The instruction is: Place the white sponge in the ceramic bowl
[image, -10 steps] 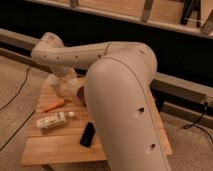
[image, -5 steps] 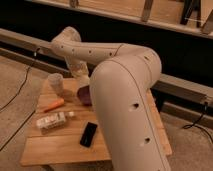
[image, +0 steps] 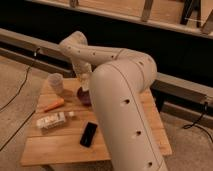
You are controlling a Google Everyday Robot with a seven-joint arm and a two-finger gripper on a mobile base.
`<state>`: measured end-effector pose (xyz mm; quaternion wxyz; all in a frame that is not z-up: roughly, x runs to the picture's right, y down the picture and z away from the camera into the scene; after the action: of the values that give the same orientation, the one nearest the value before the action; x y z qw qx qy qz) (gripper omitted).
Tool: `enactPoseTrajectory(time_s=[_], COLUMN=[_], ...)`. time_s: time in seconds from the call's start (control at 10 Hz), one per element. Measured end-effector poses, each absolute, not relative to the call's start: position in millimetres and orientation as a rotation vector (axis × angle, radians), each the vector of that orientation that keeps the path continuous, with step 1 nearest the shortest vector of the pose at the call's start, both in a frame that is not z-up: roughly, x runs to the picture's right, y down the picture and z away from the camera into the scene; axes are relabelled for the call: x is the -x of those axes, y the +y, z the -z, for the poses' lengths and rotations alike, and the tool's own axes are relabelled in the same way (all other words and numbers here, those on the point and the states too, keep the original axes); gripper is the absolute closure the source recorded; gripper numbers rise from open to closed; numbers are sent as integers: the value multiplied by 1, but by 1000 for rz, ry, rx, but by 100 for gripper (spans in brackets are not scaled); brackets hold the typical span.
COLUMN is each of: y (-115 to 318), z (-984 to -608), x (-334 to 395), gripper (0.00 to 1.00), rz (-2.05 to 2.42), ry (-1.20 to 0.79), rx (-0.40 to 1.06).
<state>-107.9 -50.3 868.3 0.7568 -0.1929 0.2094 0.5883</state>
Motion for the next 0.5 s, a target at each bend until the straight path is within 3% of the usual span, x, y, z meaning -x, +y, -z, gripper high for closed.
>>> enactPoseTrajectory(time_s=[0.5], y=[-9], z=[-899], x=[101], gripper=[100], rz=[-1287], ry=[535], rx=[511])
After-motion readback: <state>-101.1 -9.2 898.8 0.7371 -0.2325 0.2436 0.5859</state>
